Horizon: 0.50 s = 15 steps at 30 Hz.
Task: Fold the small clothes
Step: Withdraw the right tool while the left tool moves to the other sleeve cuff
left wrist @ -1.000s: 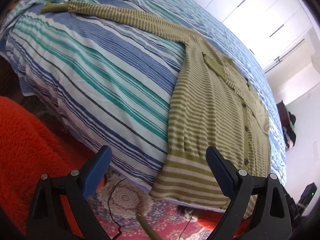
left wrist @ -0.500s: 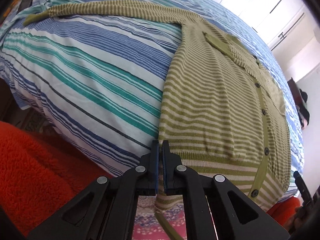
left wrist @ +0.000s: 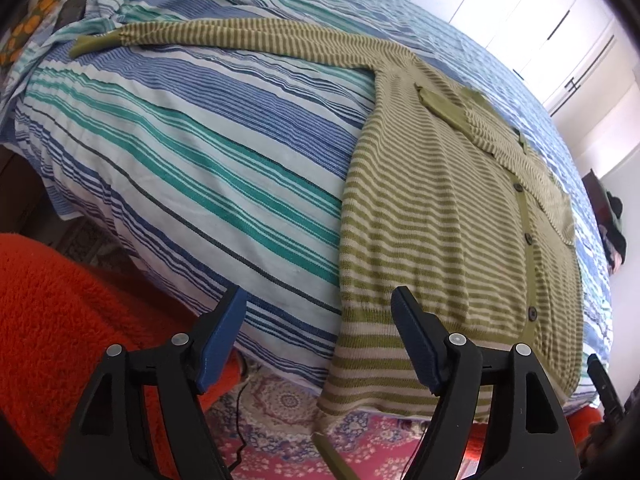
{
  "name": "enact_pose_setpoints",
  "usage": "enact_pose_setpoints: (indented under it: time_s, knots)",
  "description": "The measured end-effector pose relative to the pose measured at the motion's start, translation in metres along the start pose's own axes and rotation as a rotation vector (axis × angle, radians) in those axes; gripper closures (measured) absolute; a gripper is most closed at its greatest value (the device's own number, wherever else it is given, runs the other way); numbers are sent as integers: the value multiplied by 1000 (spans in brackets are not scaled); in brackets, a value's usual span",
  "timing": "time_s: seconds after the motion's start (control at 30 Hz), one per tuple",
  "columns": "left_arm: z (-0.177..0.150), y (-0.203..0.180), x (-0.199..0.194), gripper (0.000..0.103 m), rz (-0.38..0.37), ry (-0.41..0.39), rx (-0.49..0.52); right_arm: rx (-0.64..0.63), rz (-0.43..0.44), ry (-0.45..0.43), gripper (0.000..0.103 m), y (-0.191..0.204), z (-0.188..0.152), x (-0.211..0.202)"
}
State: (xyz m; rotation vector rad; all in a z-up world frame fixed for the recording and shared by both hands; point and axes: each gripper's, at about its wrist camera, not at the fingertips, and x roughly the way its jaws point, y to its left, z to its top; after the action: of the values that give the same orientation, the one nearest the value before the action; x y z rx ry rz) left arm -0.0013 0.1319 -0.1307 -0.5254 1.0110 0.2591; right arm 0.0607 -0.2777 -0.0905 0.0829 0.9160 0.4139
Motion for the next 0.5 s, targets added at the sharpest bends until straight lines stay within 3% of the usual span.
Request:
enact_pose_setpoints:
  time_s: [0.2,0.5]
  knots:
    - [6,1,0,25,-19,-9,-35,-24,-17,9,19,5,0,4]
    - [5,-7,-2,25,-15,-20,-4,-46,-26,19,19,8,-2,6]
